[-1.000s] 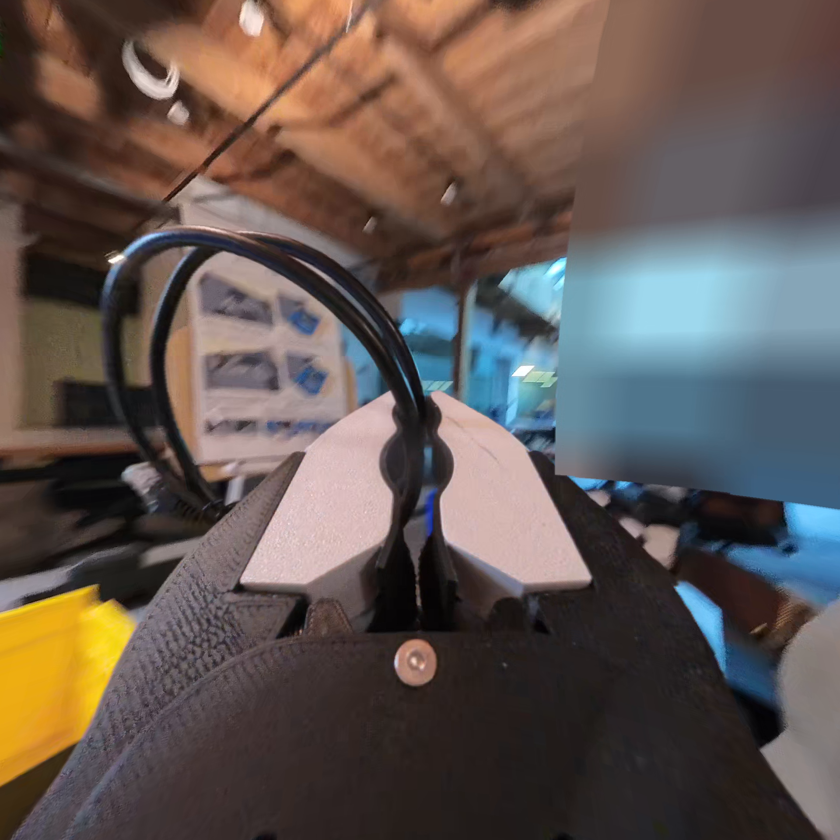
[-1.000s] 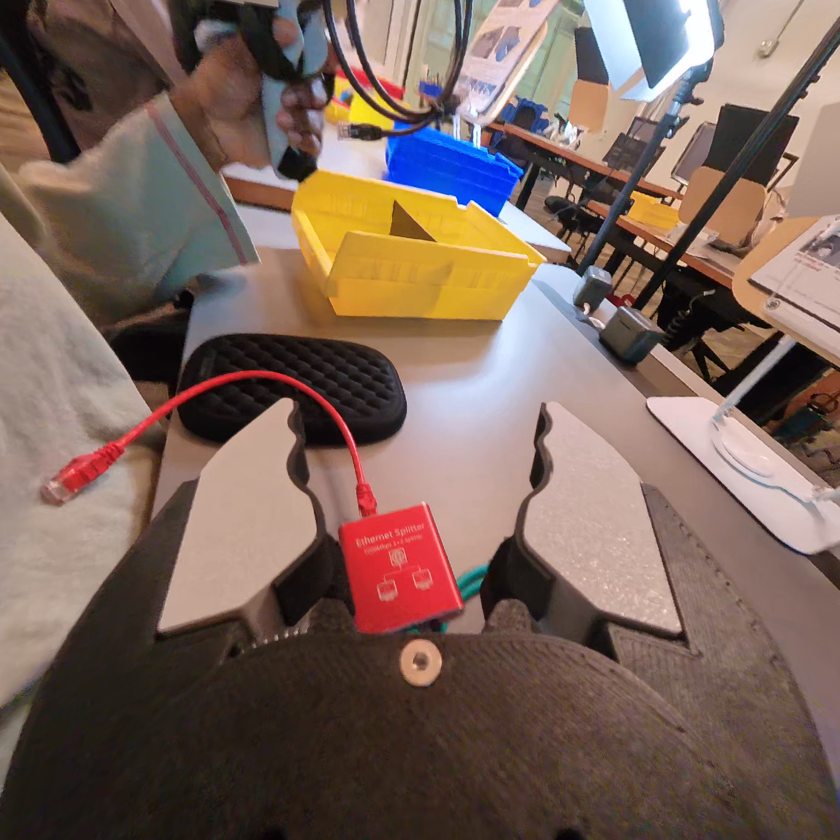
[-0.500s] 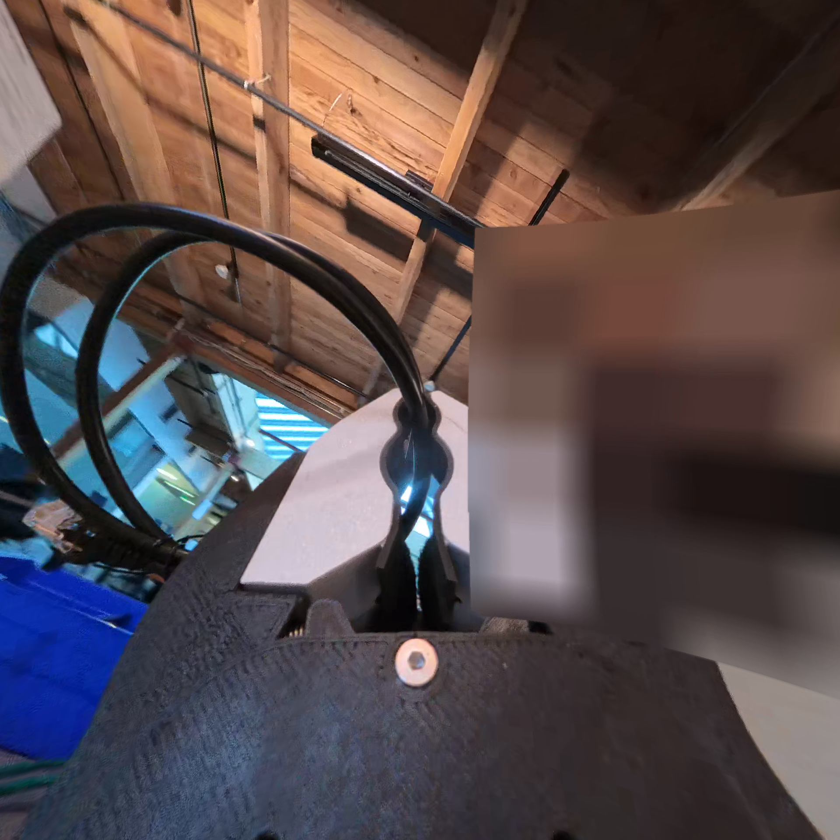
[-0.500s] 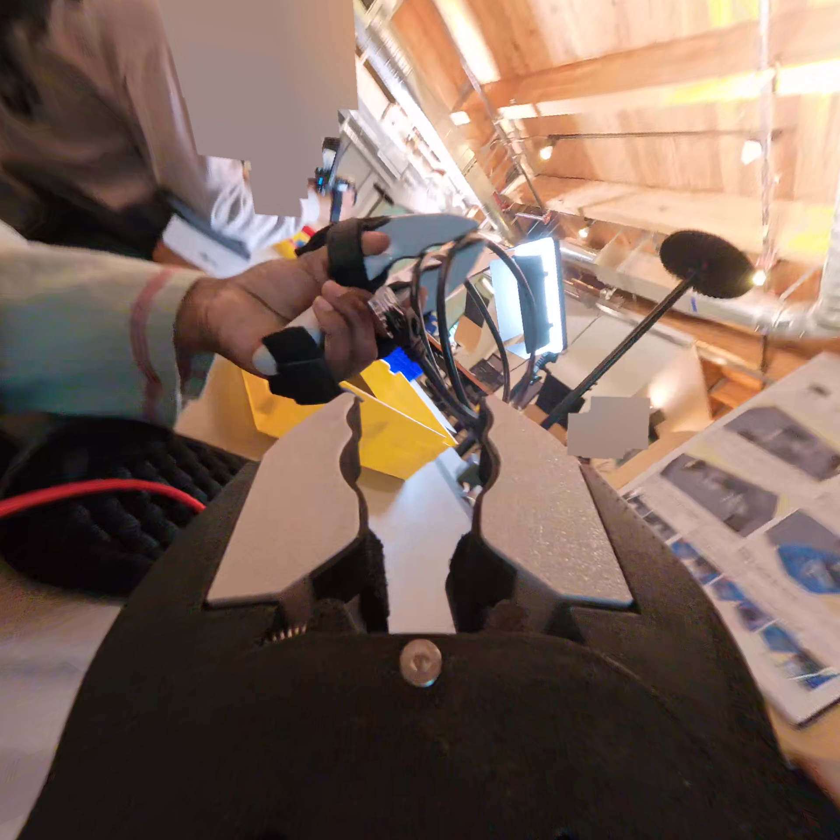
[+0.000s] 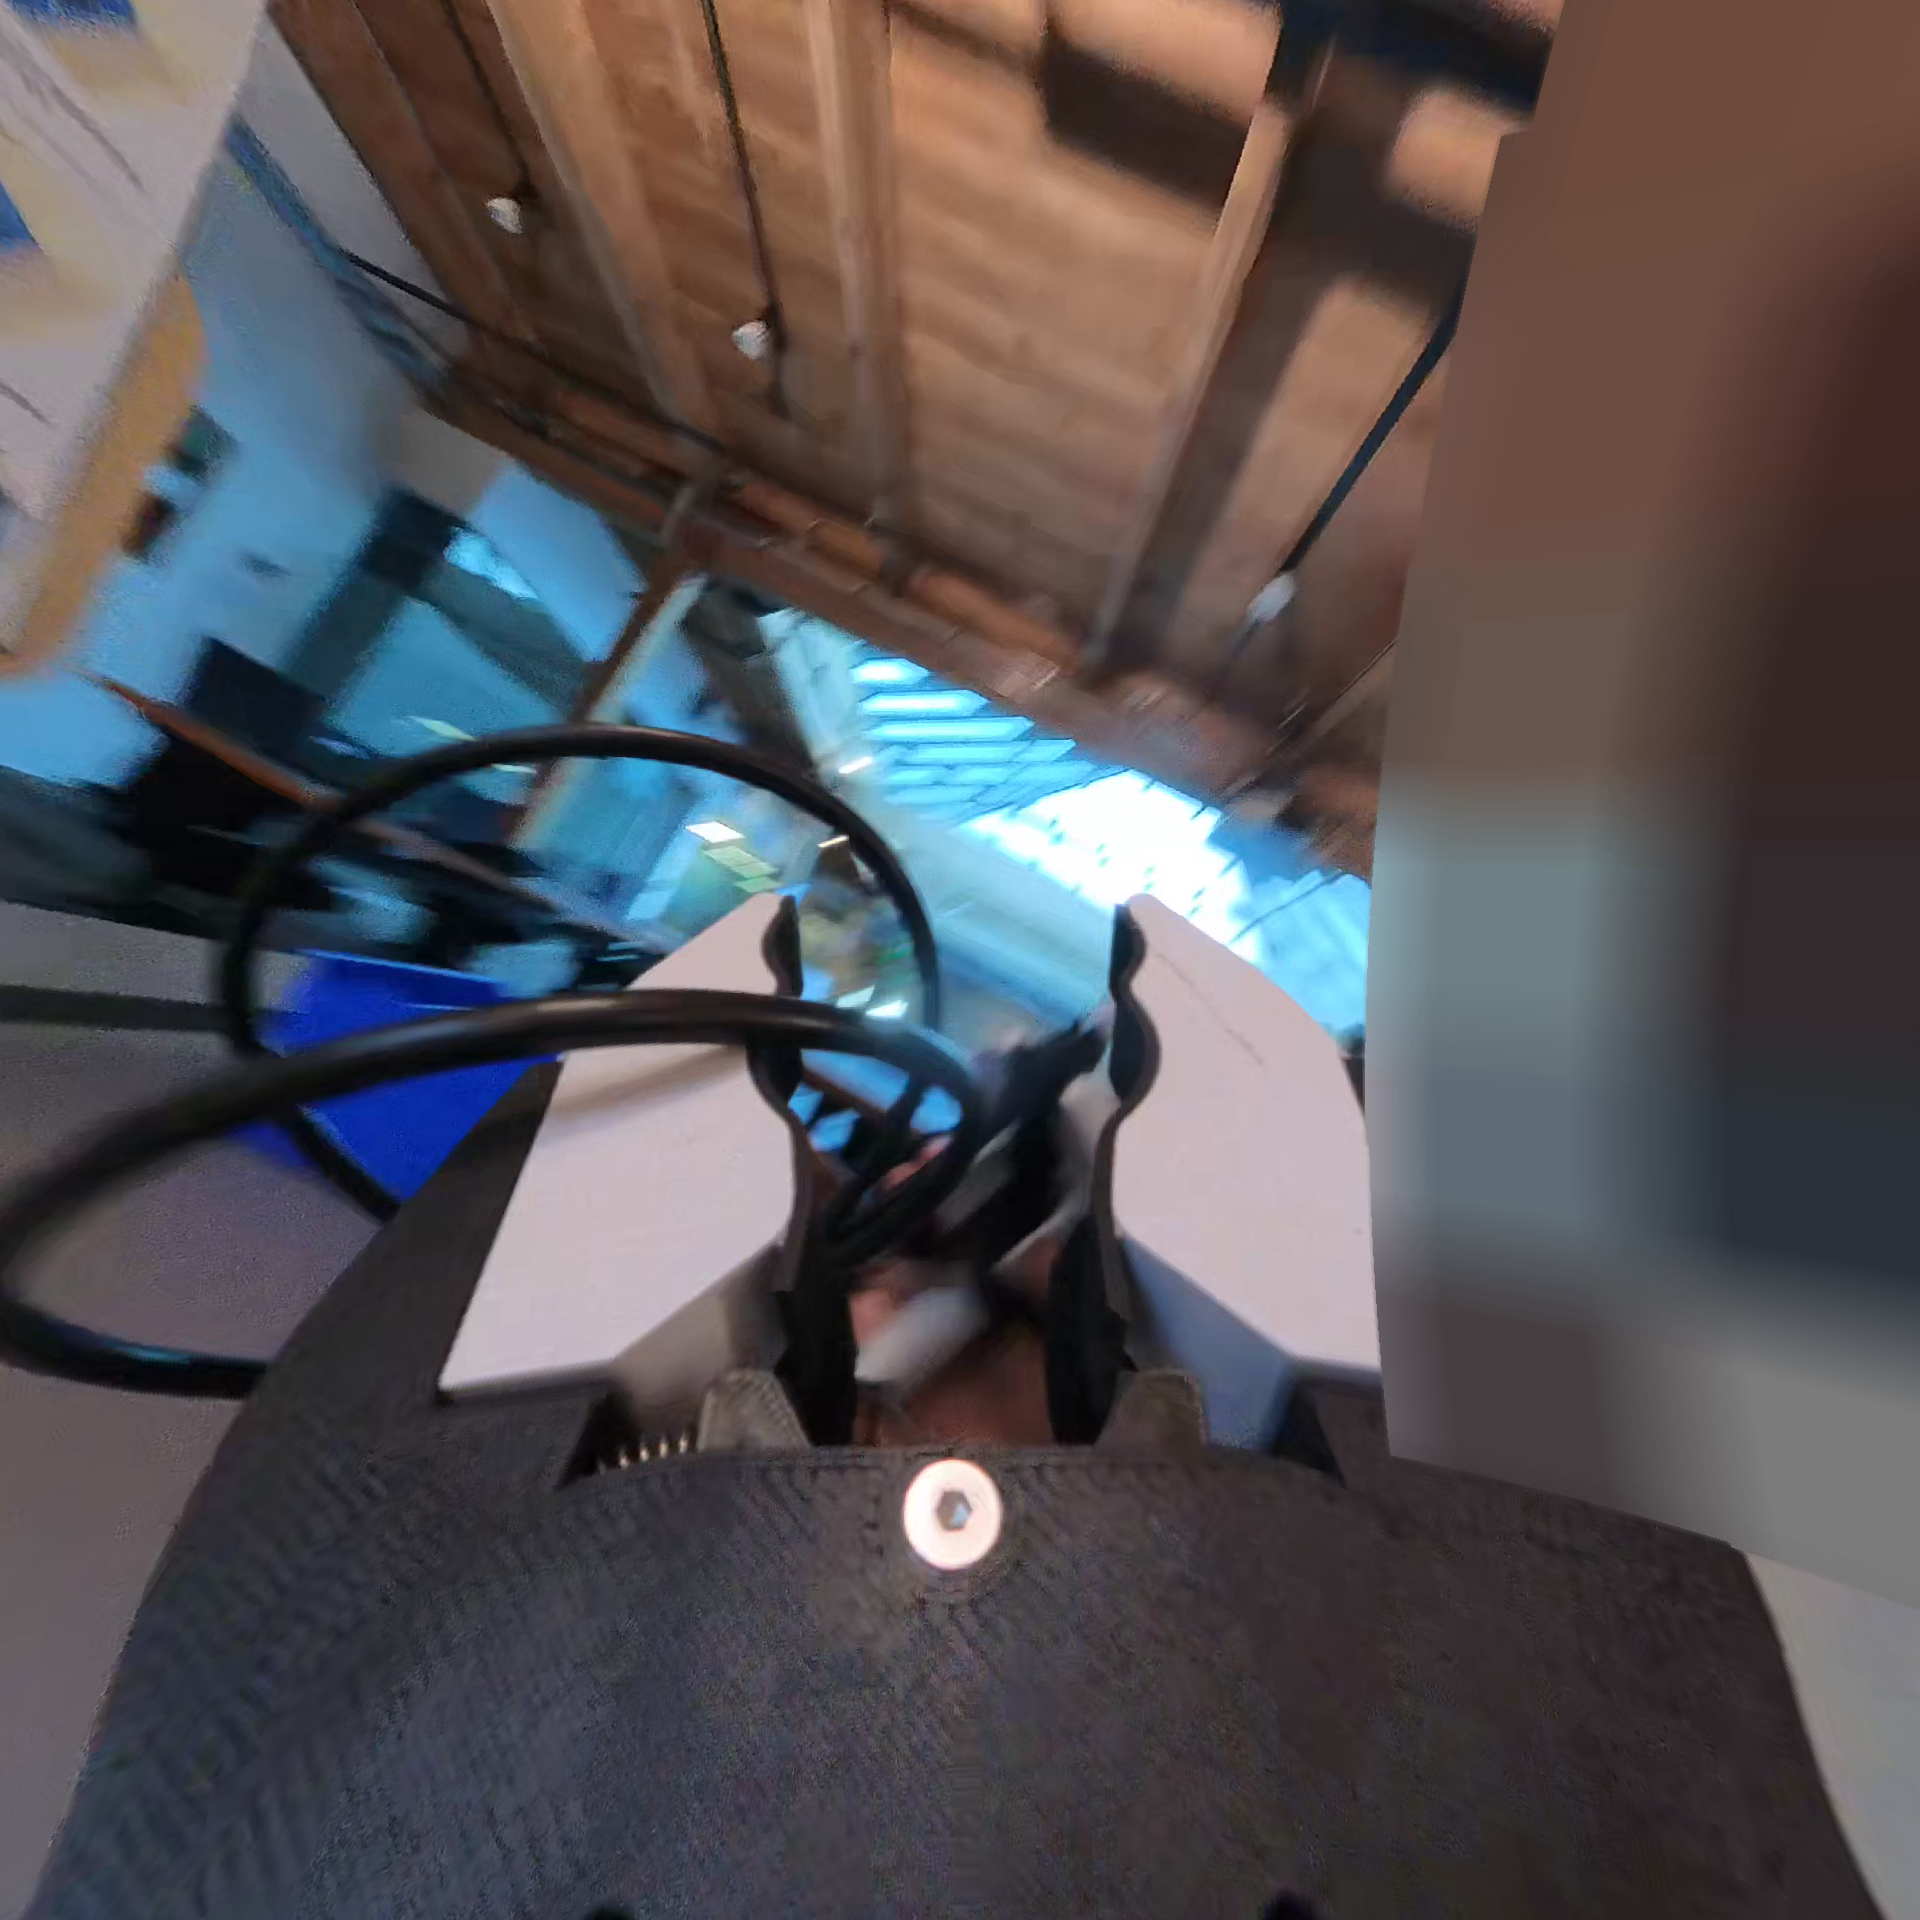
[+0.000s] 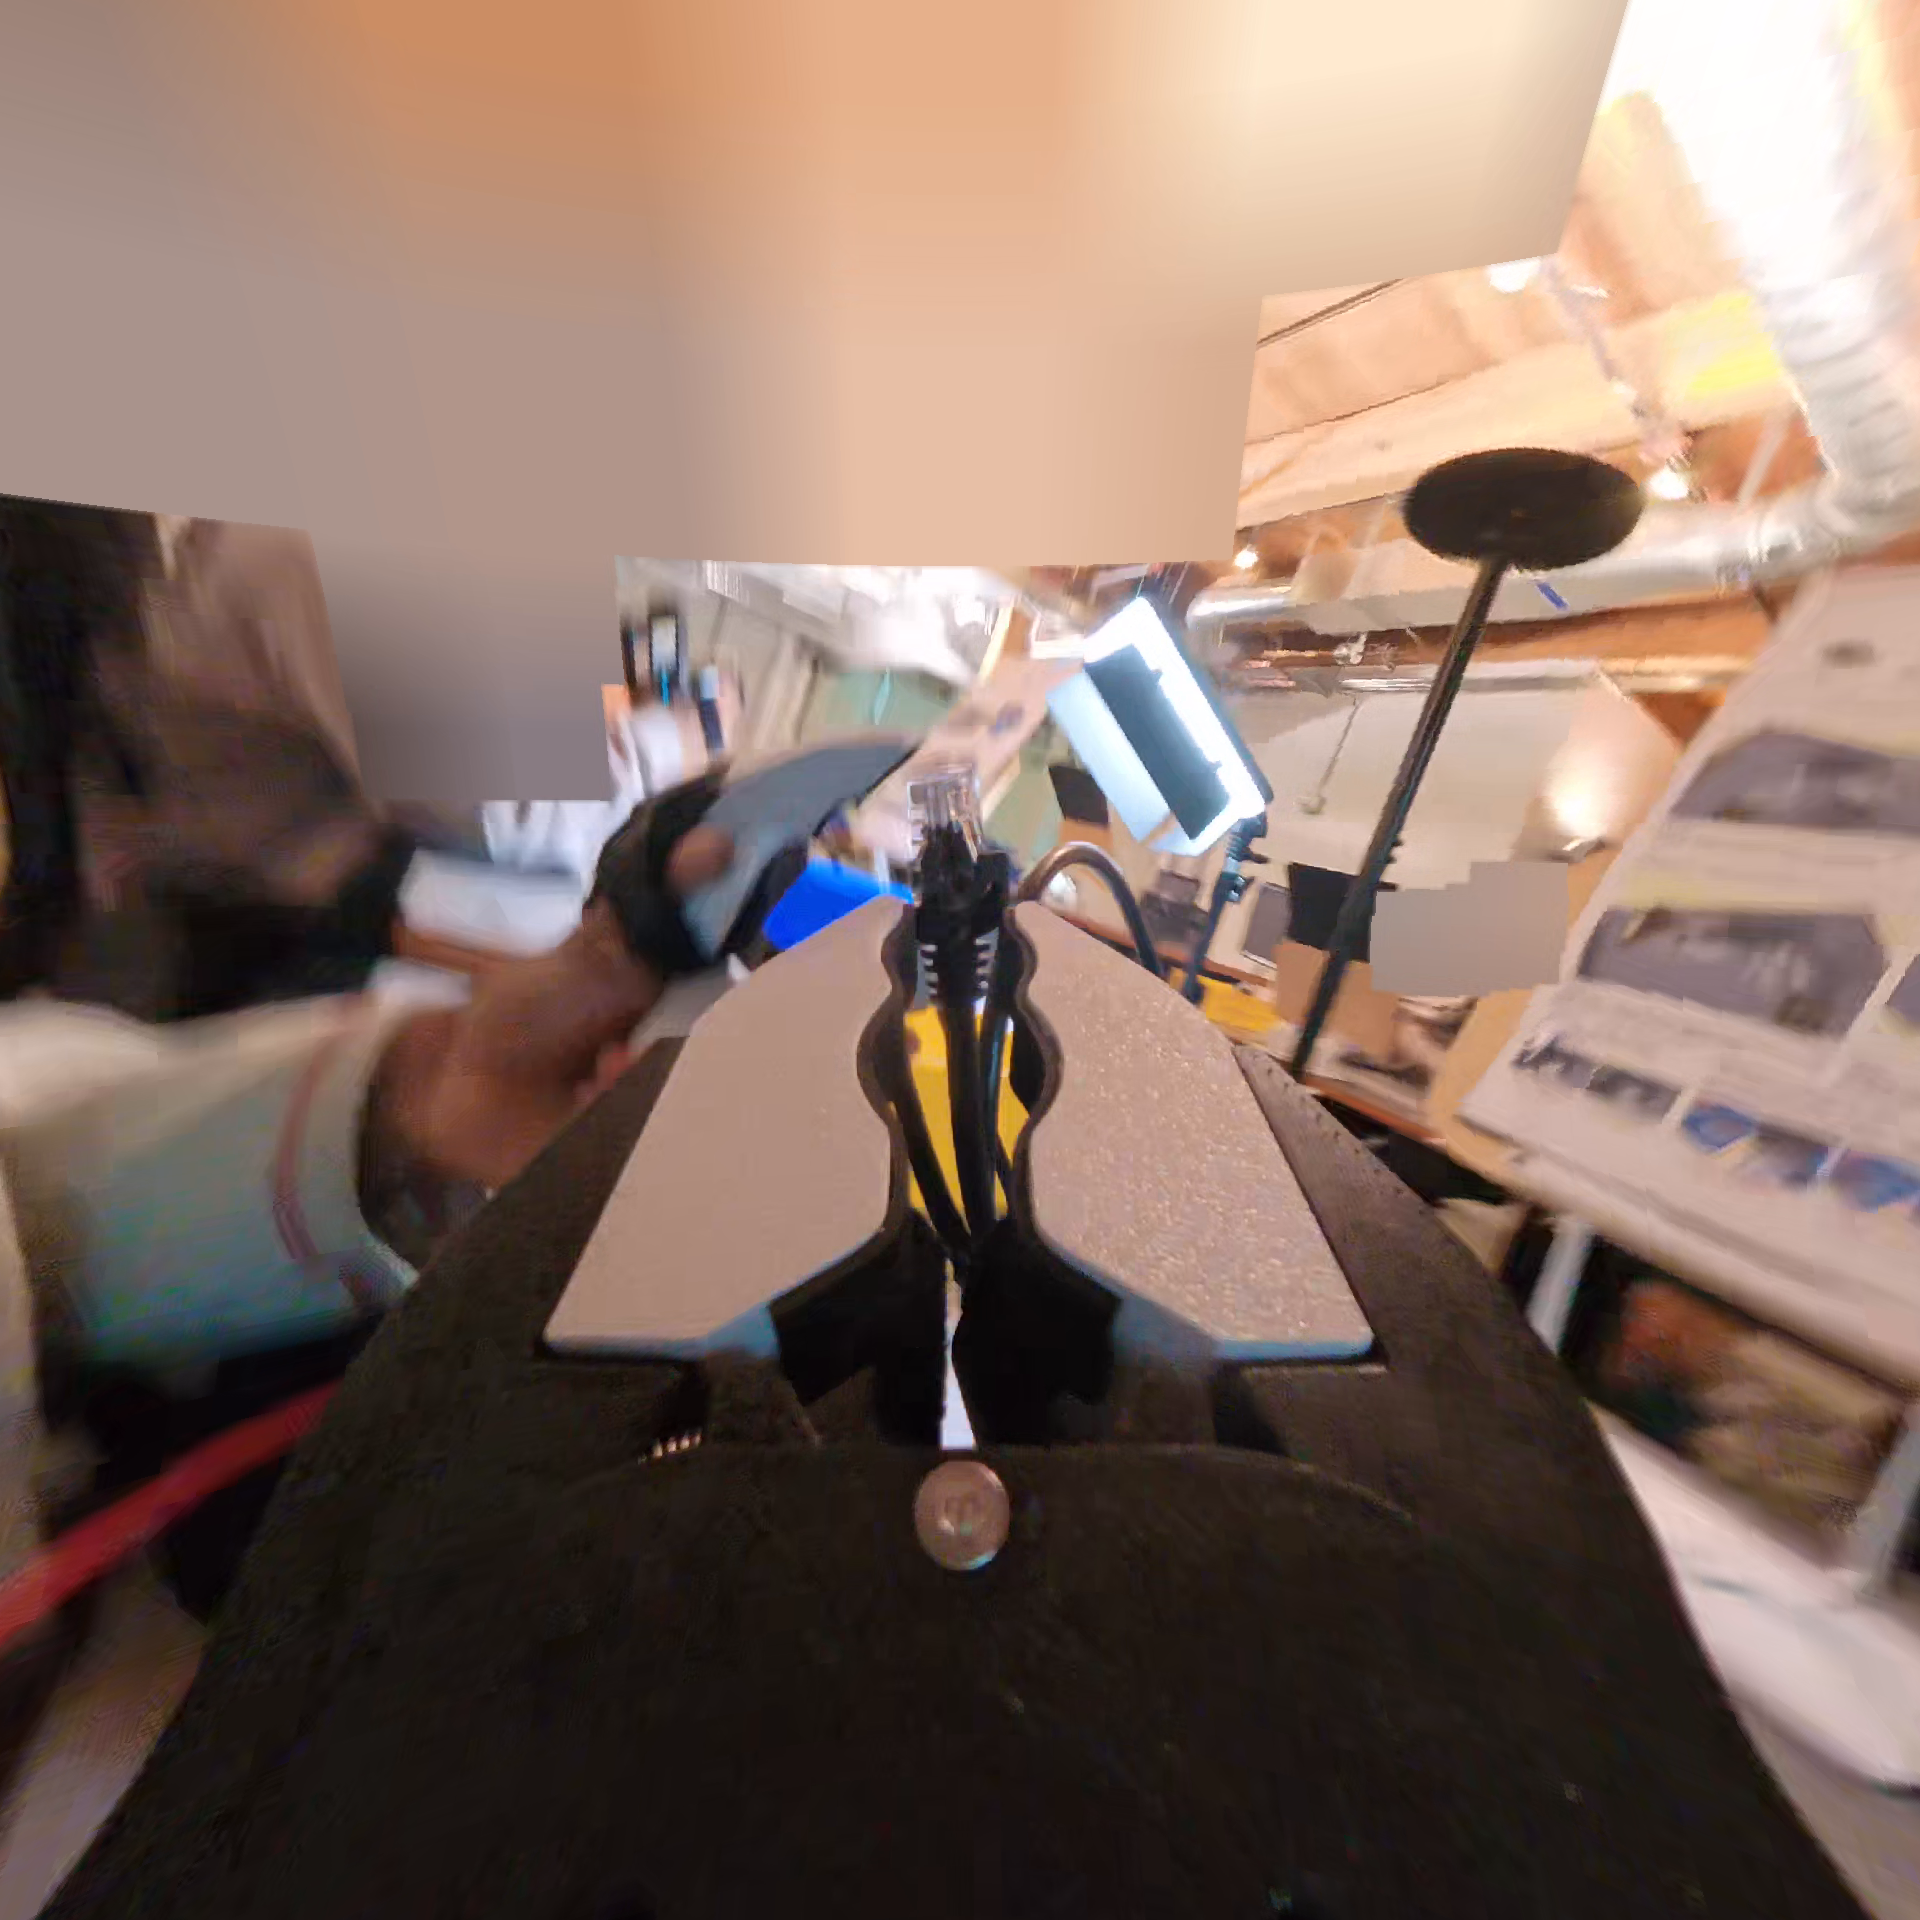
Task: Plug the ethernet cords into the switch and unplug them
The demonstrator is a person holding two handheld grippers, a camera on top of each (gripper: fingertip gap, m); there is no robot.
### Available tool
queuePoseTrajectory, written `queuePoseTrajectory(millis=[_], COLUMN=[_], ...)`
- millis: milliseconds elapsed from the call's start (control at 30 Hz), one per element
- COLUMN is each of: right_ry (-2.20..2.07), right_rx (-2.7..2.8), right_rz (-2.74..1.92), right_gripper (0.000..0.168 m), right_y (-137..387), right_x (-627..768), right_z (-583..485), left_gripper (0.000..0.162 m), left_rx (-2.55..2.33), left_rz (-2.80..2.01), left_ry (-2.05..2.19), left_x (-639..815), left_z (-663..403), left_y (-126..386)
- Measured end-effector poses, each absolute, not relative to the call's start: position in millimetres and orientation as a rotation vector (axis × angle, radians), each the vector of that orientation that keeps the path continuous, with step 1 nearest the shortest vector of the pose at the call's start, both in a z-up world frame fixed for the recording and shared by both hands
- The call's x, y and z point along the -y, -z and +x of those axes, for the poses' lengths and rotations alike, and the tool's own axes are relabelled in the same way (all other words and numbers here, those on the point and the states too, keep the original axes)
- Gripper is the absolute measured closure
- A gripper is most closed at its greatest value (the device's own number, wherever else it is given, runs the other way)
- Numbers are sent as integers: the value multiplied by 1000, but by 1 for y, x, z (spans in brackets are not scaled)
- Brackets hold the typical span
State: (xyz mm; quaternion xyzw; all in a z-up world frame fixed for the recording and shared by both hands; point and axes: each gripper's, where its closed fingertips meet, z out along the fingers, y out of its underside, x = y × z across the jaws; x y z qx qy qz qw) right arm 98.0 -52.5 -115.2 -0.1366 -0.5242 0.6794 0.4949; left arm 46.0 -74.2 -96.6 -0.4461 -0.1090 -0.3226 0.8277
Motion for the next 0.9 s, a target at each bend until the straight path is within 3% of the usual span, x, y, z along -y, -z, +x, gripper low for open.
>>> queuePoseTrajectory(millis=[133, 267, 467, 600, 900], right_ry=[-2084, -2221, -2348, -2408, -2414], right_rx=[909, 701, 589, 608, 730], right_rz=[-638, -847, -944, -938, -905], right_gripper=[154, 154, 154, 153, 152], right_y=[104, 113, 117, 118, 120], right_x=[9, -12, -7, 3, 22], right_z=[93, 82, 78, 77, 74], left_gripper=[98, 111, 131, 136, 155], left_rx=[-4, -313, -210, -195, -158], left_rz=[-1142, -1031, -1314, -1409, -1510], left_ry=[-158, -873, -570, -533, -391], left_x=[64, 61, 15, 9, 15], left_z=[60, 97, 99, 91, 83], left_y=[103, 99, 139, 154, 161])
